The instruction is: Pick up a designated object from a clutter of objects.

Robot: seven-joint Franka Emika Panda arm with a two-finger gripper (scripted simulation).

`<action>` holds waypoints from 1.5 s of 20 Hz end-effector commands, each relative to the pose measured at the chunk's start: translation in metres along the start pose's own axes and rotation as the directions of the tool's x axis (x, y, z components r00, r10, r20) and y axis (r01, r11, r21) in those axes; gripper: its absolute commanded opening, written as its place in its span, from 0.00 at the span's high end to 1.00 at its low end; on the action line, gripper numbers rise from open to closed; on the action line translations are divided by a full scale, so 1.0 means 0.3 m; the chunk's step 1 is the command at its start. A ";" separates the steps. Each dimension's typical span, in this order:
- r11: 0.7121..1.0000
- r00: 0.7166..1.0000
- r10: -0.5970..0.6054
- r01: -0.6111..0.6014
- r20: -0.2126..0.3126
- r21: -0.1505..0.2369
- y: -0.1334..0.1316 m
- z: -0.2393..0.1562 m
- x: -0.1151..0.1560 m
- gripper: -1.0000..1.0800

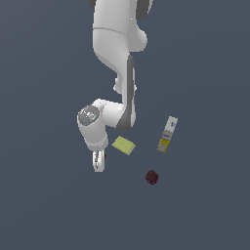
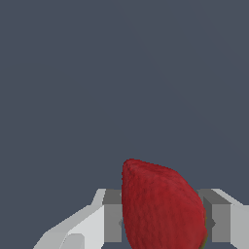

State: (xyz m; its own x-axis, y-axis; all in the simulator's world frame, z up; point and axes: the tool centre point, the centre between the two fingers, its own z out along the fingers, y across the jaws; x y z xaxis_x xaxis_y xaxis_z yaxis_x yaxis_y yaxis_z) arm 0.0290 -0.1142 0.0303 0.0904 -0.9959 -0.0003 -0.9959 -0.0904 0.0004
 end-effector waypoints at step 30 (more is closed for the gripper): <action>1.000 1.000 0.000 0.000 -0.004 0.001 0.308 -0.629 -0.521 1.00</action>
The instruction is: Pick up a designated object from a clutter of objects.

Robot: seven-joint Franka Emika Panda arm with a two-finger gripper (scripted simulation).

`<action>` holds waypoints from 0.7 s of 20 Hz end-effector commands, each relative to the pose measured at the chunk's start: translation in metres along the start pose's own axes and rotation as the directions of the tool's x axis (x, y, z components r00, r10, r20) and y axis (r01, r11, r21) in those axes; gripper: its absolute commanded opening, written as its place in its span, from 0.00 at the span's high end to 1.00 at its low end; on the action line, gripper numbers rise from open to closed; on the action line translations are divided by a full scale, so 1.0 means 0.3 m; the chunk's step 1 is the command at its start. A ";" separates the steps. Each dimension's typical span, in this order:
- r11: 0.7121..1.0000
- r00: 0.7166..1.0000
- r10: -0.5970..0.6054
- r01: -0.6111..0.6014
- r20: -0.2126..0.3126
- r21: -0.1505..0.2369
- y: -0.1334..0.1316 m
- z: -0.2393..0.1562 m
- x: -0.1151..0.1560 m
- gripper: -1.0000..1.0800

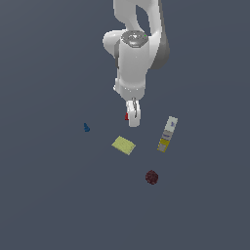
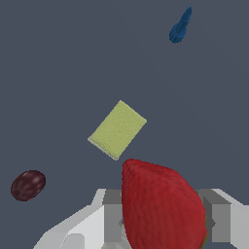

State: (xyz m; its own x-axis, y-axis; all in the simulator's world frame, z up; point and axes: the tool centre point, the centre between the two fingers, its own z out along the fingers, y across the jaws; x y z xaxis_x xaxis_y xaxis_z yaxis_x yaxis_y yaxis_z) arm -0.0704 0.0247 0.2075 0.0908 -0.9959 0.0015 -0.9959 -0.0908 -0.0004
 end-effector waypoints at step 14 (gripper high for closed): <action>1.000 1.000 0.000 0.000 -0.002 0.000 0.166 -0.372 -0.301 1.00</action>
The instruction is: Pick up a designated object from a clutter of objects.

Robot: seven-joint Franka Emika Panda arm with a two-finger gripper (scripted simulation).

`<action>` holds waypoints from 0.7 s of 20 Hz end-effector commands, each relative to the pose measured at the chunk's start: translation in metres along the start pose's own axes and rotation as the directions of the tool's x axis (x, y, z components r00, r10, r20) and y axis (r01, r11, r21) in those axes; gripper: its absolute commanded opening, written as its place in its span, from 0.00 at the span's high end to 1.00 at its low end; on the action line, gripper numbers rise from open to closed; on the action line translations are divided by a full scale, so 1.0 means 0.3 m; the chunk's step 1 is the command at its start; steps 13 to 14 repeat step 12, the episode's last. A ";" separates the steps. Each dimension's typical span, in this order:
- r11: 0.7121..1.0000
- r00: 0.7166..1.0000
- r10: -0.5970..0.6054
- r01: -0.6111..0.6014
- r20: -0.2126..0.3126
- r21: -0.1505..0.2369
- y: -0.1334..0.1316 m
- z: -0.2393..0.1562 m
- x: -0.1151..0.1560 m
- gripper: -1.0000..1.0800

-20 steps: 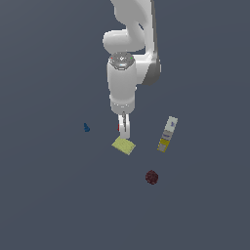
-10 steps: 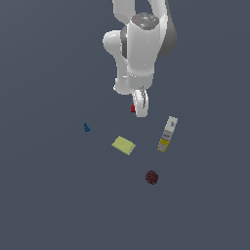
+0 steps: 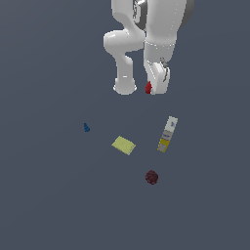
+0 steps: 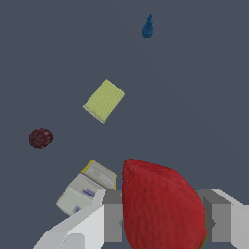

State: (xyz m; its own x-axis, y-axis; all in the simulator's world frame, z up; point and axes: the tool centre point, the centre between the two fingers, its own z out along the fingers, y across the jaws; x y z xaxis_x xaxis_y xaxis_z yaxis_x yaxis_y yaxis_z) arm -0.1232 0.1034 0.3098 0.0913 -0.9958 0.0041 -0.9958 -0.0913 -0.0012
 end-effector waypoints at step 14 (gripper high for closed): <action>1.000 1.000 0.000 0.000 0.004 -0.001 0.051 -0.139 -0.115 1.00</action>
